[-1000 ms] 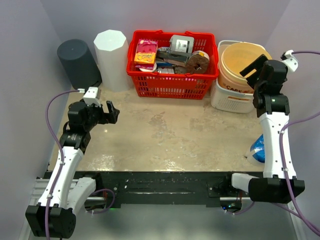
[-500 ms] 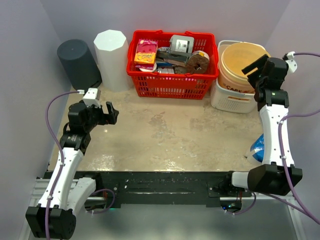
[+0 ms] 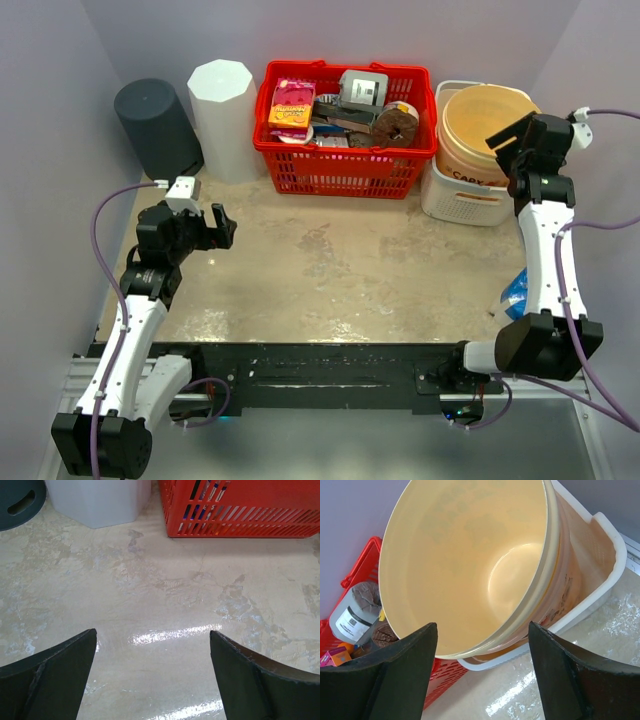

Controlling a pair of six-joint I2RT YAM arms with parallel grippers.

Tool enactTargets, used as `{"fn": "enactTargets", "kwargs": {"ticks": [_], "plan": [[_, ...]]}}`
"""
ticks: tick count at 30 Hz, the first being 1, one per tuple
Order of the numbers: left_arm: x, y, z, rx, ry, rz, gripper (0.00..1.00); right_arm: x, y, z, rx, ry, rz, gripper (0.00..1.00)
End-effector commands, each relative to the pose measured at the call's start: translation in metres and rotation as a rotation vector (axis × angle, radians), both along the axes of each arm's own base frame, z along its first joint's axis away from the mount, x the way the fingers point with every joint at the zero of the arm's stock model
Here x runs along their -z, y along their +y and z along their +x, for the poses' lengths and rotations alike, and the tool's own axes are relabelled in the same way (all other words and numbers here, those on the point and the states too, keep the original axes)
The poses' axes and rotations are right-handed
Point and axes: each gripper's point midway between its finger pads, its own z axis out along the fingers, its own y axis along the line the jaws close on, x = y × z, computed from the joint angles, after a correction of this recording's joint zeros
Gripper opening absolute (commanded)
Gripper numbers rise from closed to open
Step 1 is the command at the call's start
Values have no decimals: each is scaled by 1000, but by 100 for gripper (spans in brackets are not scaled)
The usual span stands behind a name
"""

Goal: Turn the large container upside down

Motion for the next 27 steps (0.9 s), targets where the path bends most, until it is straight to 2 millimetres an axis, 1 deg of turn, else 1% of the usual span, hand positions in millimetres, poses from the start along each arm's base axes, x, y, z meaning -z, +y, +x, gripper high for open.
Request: {"fn": "enactTargets", "kwargs": {"ticks": [1,2,3,4,6,7,11,14,16,17,19,22,24,27], "plan": [[-4,1,1,4,-21,7,98,-26,-10,10,50,-96,-6,75],[-4,1,1,2,-21,6,98,-25,-11,12,54,-87,-6,75],[-4,1,1,2,-20,5,98,-18,-12,16,54,-64,-4,75],[-4,2,1,1,-21,7,98,-22,-13,17,54,-65,-9,75],[-4,2,1,-2,-21,8,98,-17,-12,19,47,-47,-3,74],[-4,2,1,-3,-20,10,98,-12,-12,19,47,-39,0,75],[-3,2,1,-2,-20,10,98,-7,-12,18,50,-46,1,74],[-3,2,1,-3,-20,10,98,0,-12,18,45,-16,4,73],[-3,2,1,-3,-18,10,98,1,-11,17,39,-7,-3,73],[-3,2,1,-3,-20,10,98,-7,-11,16,40,-34,-9,73],[-3,2,1,-4,-19,8,98,-7,-12,16,45,-37,-17,72],[-3,2,1,-3,-20,10,98,3,-12,20,39,-12,-12,72],[-3,2,1,-3,-20,10,98,11,-8,27,15,-4,4,72],[-4,2,1,-1,-21,11,98,20,-8,34,9,-7,9,67]]}}
